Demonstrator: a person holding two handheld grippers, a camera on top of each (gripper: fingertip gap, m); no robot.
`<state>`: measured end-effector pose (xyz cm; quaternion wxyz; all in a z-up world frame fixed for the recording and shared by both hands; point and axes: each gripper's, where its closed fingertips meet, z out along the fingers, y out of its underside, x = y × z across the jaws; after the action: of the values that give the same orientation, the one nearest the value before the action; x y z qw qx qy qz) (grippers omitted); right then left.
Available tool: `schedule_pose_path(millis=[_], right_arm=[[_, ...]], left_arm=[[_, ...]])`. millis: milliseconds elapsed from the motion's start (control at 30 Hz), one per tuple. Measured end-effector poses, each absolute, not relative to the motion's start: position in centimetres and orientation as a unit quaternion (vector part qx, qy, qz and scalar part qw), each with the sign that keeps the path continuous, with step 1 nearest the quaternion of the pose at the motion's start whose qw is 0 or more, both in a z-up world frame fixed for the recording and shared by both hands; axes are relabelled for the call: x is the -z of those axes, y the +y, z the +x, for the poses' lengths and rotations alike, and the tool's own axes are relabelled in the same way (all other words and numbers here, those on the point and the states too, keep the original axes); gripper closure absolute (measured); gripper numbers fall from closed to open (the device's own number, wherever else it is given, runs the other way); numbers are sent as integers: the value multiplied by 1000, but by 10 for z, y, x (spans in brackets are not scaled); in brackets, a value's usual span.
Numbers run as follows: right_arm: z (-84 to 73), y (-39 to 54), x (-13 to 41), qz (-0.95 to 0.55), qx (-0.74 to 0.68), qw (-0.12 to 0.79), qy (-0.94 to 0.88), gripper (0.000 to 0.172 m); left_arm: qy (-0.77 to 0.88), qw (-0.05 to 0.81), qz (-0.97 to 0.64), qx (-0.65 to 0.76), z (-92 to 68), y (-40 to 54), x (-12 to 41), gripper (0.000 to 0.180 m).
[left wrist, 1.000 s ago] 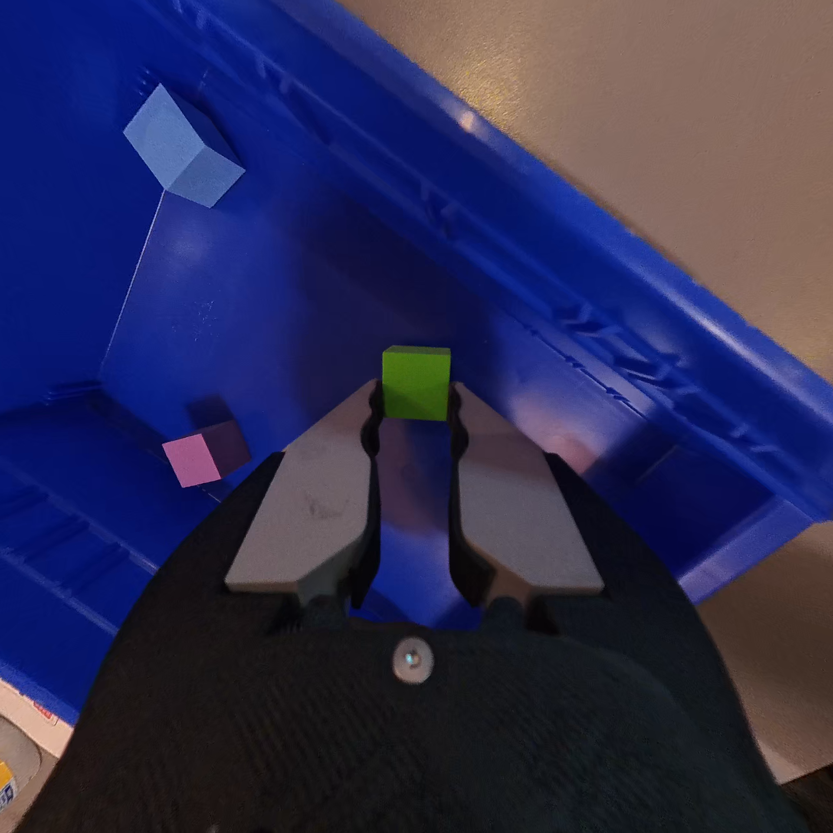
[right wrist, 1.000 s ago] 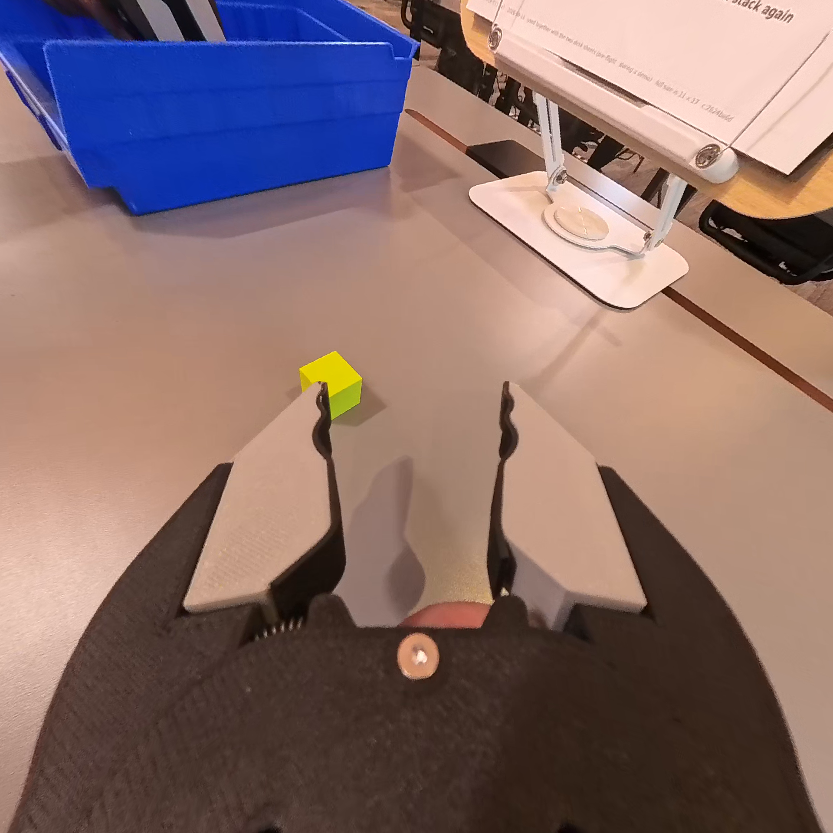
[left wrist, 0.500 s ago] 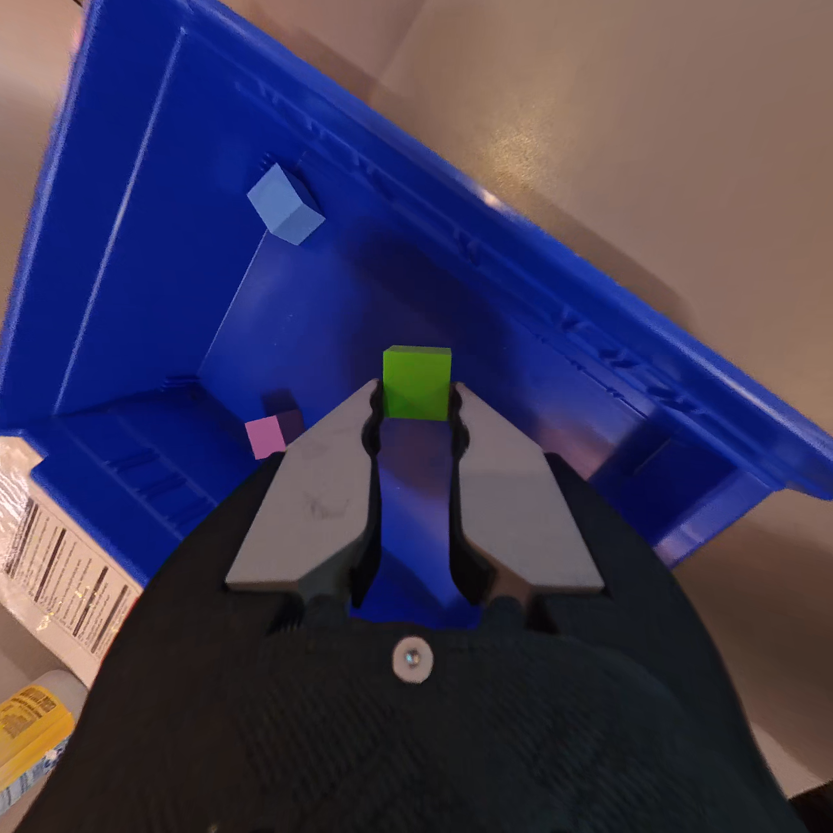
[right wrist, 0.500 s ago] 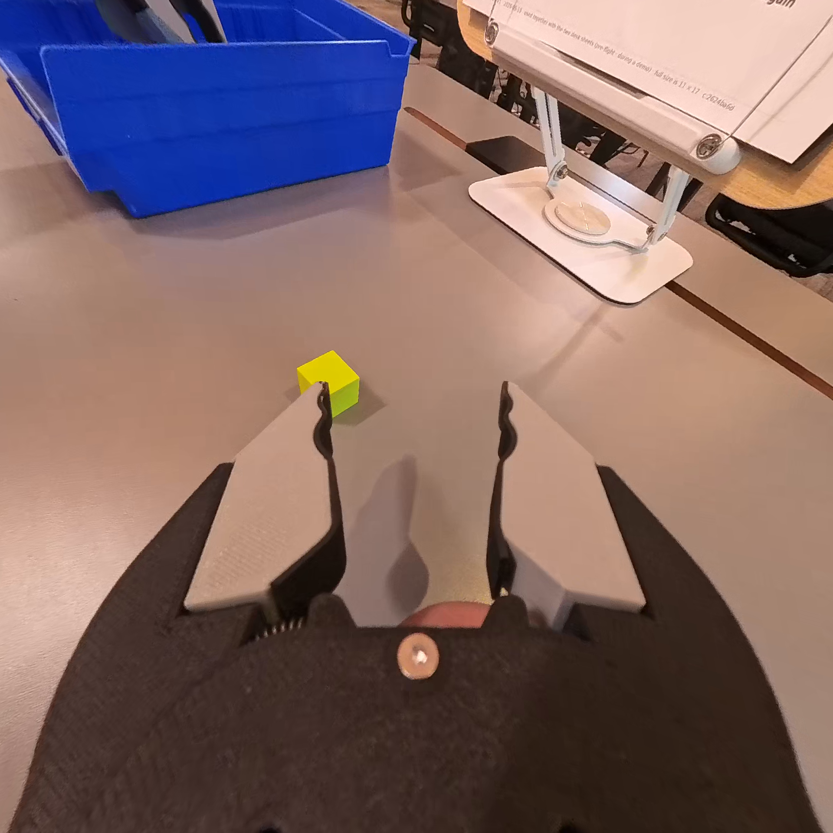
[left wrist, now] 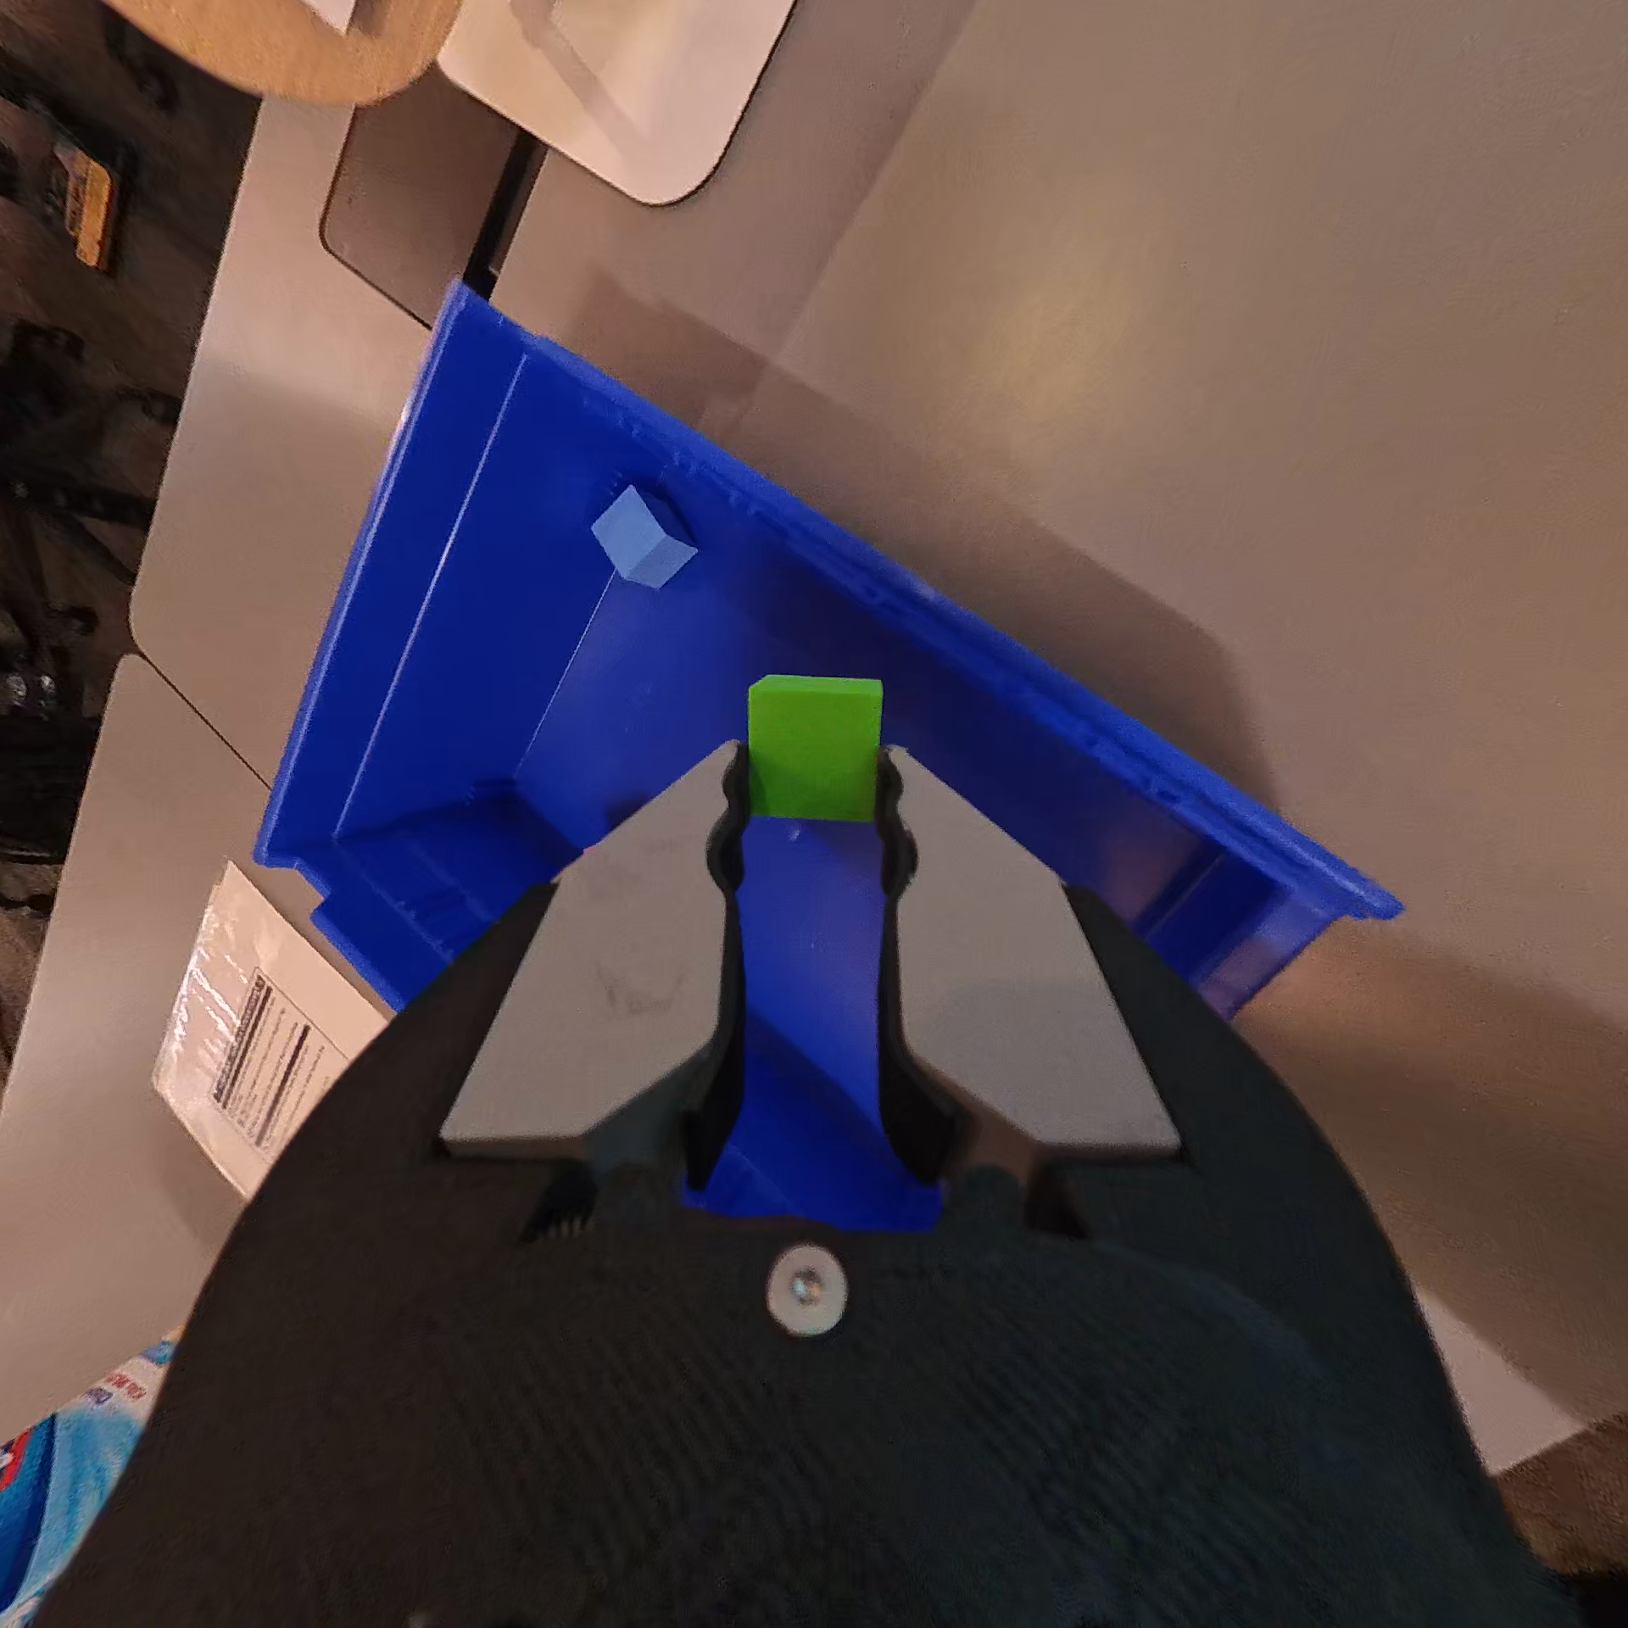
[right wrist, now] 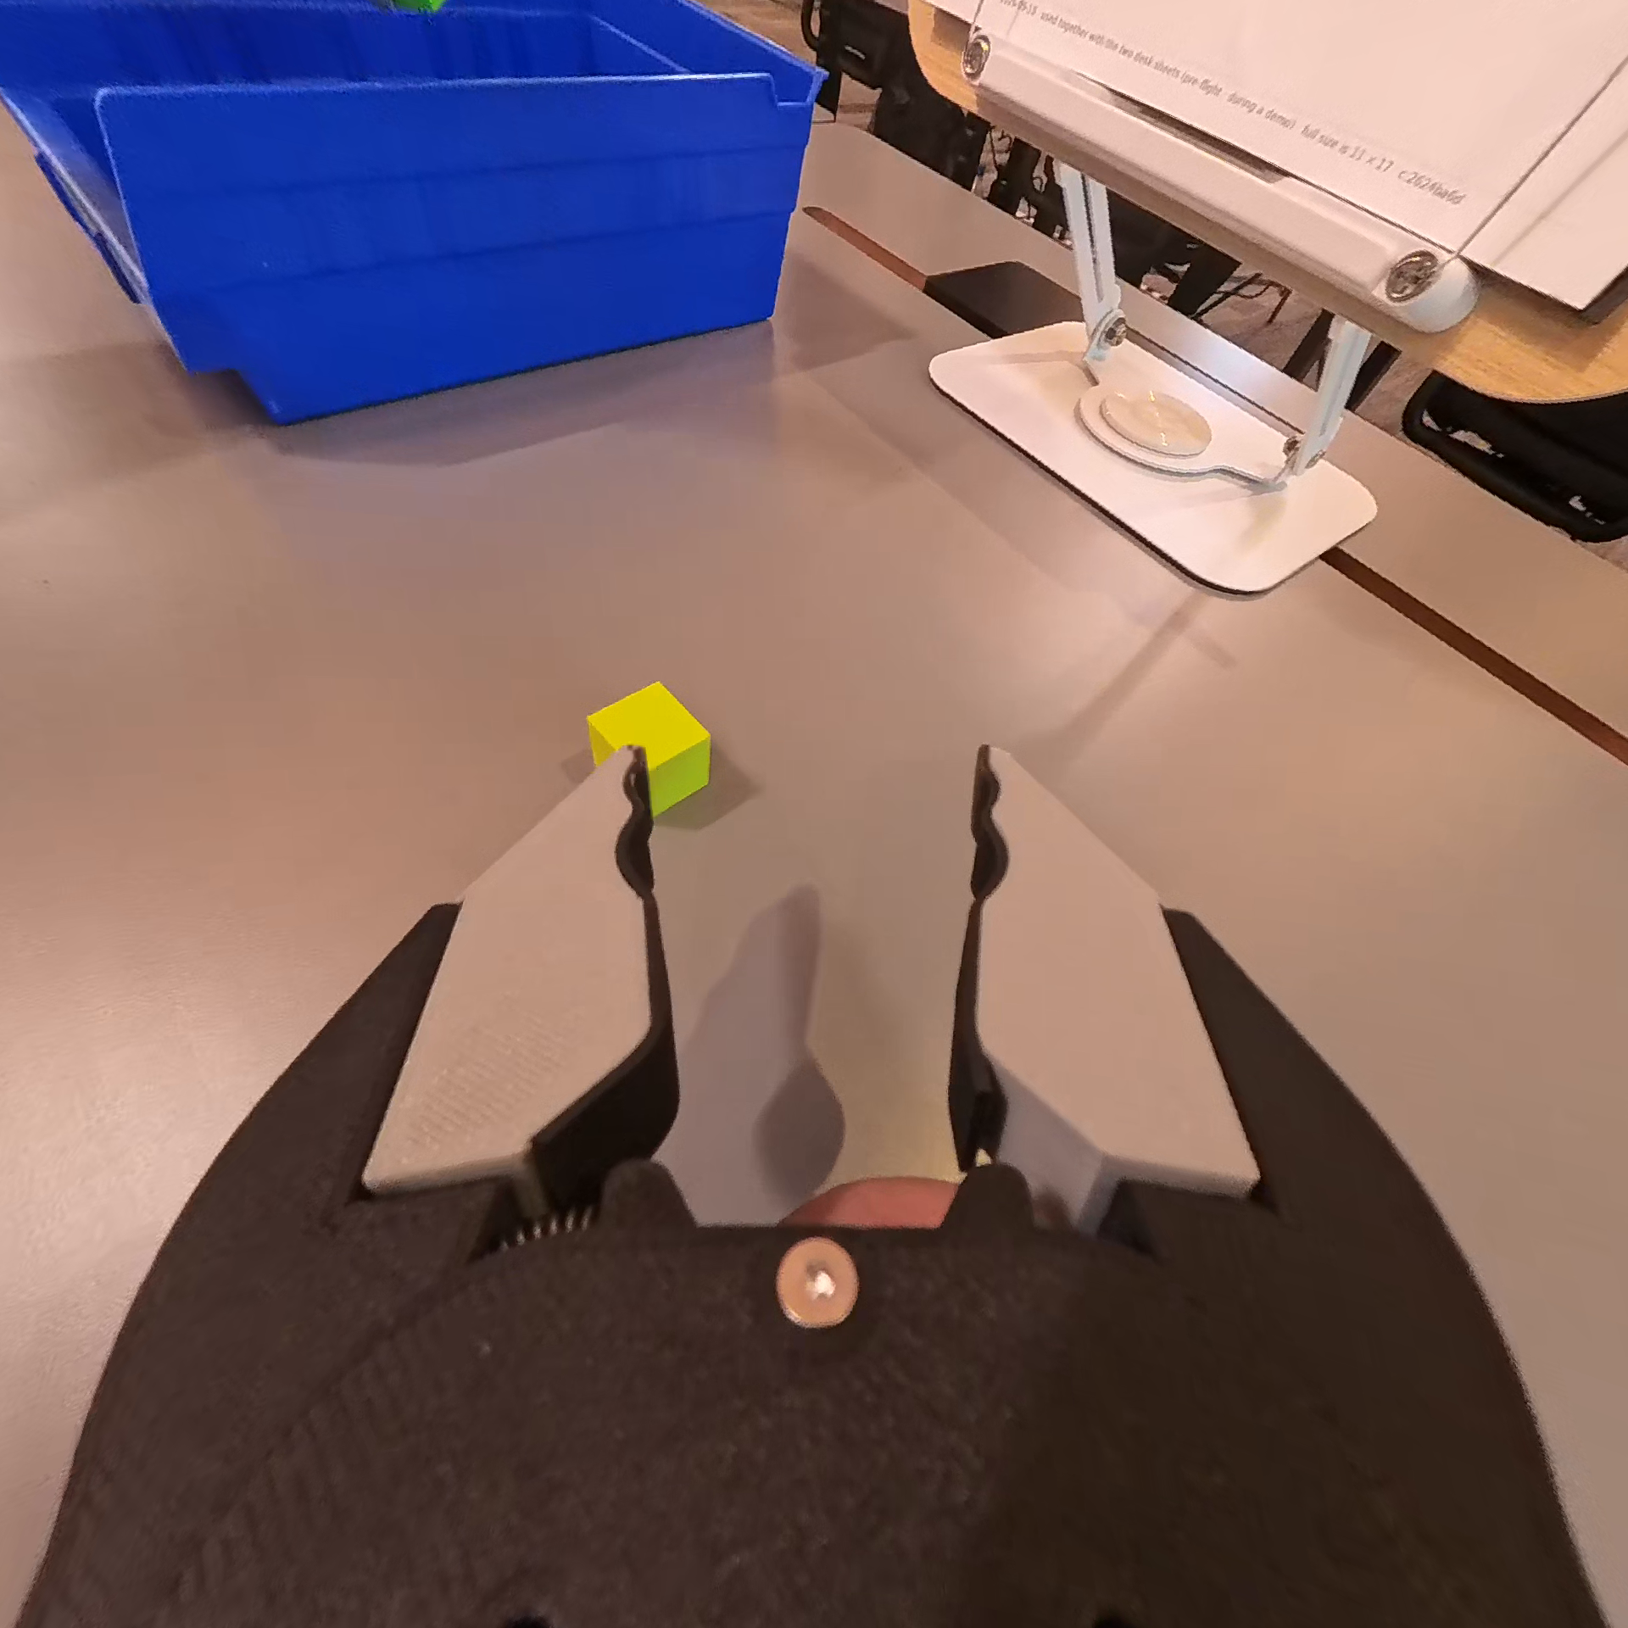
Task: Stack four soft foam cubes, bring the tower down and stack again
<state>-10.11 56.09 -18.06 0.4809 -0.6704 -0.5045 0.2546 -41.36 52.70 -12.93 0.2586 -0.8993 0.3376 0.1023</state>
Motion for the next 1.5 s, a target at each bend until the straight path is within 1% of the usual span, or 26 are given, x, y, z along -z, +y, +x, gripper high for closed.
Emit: schedule_pose_path(millis=[33, 400, 667, 1033, 1500], right_arm=[[-102, 559, 182, -669, -258, 478, -507, 101], [-112, 544, 193, -655, -289, 445, -538, 104], [-114, 542, 189, -647, -303, 447, -539, 106], [-112, 544, 182, -647, -316, 451, -527, 109], [-111, 540, 170, -639, -344, 455, -515, 113]], left_arm=[[342, 259, -897, -104, -410, 527, 127, 154], [417, 275, -862, -87, -340, 529, 110, 154], [483, 276, -828, -69, -281, 528, 106, 154], [542, 253, -801, -29, -209, 530, 135, 155], [576, 230, -784, 9, -160, 525, 169, 155]])
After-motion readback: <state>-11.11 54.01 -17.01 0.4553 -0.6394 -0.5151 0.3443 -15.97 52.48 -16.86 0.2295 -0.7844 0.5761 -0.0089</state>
